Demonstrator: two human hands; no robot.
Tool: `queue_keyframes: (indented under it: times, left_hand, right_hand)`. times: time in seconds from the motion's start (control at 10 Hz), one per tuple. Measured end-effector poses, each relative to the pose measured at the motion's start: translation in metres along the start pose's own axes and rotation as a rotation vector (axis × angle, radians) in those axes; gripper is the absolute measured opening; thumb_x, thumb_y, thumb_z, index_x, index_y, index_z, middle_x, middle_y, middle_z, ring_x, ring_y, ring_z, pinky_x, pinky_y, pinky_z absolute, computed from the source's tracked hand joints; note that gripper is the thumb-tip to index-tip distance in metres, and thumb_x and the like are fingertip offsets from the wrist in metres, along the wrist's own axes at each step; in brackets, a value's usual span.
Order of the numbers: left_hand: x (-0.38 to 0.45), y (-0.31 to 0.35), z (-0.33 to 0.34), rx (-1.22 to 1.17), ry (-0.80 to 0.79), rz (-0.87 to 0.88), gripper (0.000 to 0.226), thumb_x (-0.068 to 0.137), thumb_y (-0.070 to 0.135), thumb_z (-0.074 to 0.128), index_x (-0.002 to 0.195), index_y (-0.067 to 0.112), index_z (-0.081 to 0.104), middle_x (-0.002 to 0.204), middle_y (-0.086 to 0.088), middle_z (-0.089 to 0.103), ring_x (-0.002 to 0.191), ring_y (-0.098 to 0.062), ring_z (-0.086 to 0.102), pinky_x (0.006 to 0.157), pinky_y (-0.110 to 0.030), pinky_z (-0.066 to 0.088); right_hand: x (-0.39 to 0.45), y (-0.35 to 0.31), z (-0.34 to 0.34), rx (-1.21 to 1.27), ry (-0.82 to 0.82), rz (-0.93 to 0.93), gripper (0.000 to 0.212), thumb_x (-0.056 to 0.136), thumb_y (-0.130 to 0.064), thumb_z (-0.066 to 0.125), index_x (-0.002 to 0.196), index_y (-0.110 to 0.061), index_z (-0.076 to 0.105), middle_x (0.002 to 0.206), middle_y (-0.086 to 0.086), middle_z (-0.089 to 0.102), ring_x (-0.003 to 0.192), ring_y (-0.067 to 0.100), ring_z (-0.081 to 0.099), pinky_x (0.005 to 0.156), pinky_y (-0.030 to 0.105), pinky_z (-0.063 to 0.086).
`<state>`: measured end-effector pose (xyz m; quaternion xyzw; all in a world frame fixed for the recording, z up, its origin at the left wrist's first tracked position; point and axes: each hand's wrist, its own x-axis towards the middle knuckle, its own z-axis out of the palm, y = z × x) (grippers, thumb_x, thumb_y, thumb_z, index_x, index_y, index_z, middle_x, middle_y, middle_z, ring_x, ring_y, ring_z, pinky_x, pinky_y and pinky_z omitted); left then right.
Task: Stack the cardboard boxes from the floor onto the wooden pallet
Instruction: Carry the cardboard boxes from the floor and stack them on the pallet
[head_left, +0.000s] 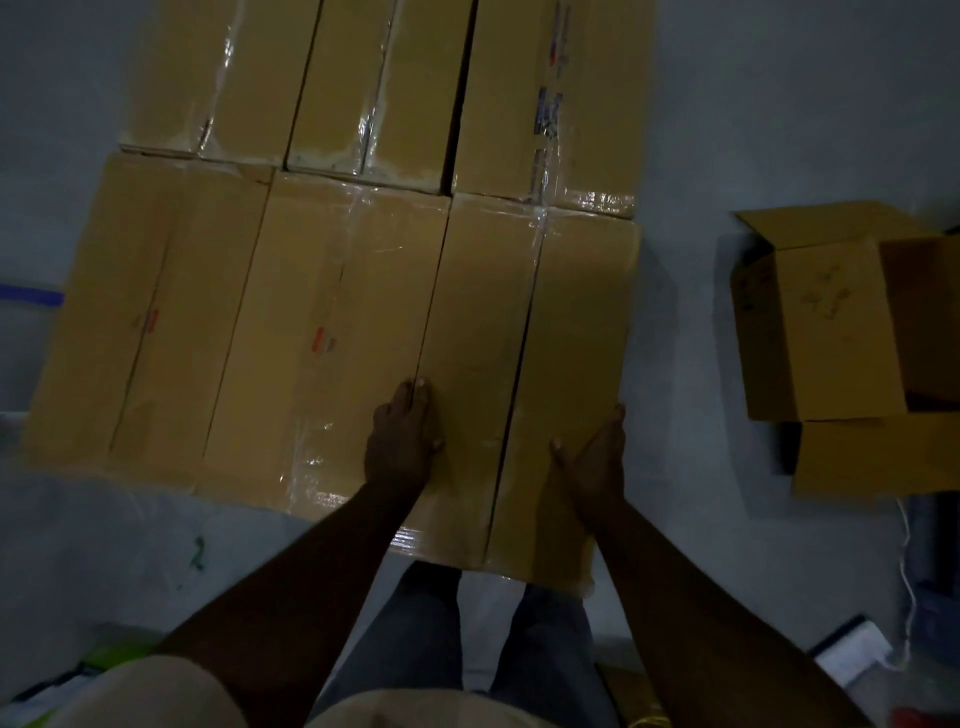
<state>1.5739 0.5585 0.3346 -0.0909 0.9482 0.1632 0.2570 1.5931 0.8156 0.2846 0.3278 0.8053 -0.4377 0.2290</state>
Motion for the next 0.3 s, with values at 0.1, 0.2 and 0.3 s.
queue_keyframes:
  times: [0.1, 0.2, 0.3]
  left_hand:
    - [0.001, -0.002, -0.001, 0.039, -0.068, 0.036, 0.098, 0.091, 0.036, 0.072, 0.163, 0.021, 0.006, 0.168, -0.006, 0.013, 0.141, -0.038, 0.028, 0.102, -0.052, 0.048]
    - [-0.002, -0.007, -0.009, -0.037, -0.085, 0.031, 0.093, 0.091, 0.04, 0.071, 0.161, 0.018, 0.014, 0.165, -0.01, 0.017, 0.139, -0.041, 0.031, 0.104, -0.054, 0.045]
    - [-0.001, 0.0, -0.016, -0.086, 0.012, 0.057, 0.07, 0.095, 0.032, 0.065, 0.151, 0.004, 0.035, 0.153, -0.02, 0.037, 0.133, -0.045, 0.042, 0.104, -0.055, 0.045]
  right_hand:
    - [-0.003, -0.005, -0.007, -0.043, -0.035, -0.003, 0.121, 0.088, -0.038, 0.079, 0.162, -0.023, -0.016, 0.173, 0.005, 0.002, 0.156, 0.033, 0.017, 0.126, 0.056, 0.023]
    - [-0.005, -0.011, -0.022, -0.139, -0.131, -0.015, 0.127, 0.086, -0.042, 0.08, 0.162, -0.019, -0.019, 0.173, 0.006, -0.007, 0.158, 0.032, 0.008, 0.128, 0.051, 0.018]
    - [-0.016, -0.031, -0.04, -0.342, -0.031, -0.158, 0.109, 0.094, -0.044, 0.071, 0.164, -0.008, -0.003, 0.173, 0.012, 0.001, 0.159, 0.031, 0.007, 0.128, 0.043, 0.016]
